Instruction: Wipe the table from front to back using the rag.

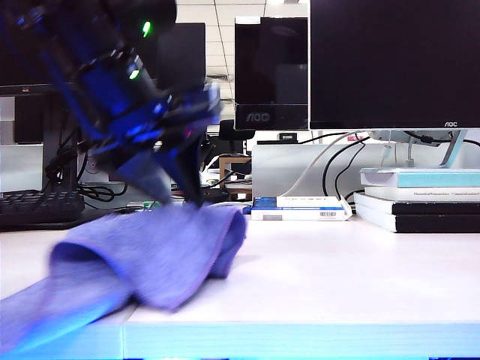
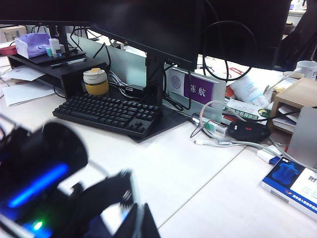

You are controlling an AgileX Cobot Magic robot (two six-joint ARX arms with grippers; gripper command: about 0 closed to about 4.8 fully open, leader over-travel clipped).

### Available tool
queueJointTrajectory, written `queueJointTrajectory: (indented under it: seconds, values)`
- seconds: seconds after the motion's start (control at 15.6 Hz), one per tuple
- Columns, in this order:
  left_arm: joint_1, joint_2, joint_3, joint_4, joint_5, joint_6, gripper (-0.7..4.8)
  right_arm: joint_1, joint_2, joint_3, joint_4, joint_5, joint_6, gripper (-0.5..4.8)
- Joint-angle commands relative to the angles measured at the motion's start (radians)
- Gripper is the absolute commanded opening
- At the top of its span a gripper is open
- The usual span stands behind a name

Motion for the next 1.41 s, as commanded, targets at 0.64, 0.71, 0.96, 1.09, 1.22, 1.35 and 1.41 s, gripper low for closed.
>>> queueJointTrajectory:
  seconds: [0.64,0.71,0.96,1.09,1.22,1.35,1.41]
  values:
    - [0.005,-0.014,0.223,-0.227,-0.018,0.054,-0.05,0.013,0.022,0.005,-0.006,-0.003,-0.002,-0.01]
    - [0.005,-0.020,0.233,-0.230,-0.019,0.054,0.17,0.013,0.027,0.004,-0.007,-0.003,-0.002,-0.01]
    - [0.006,-0.045,0.293,-0.237,-0.022,0.054,4.57,0.013,0.041,0.004,-0.017,-0.003,-0.002,-0.01]
    - [0.006,-0.053,0.315,-0.248,-0.020,0.058,2.81,0.012,0.052,0.004,-0.034,0.001,-0.003,-0.01]
    - [0.005,-0.064,0.333,-0.278,-0.017,0.096,-0.14,0.012,0.085,0.004,-0.090,-0.003,-0.003,0.00]
    - [0.006,-0.067,0.347,-0.314,-0.011,0.124,-0.06,0.012,0.126,0.003,-0.106,-0.027,-0.048,0.55]
    - [0.006,-0.069,0.351,-0.330,-0.011,0.137,-0.06,0.012,0.152,0.003,-0.095,-0.063,-0.083,1.19]
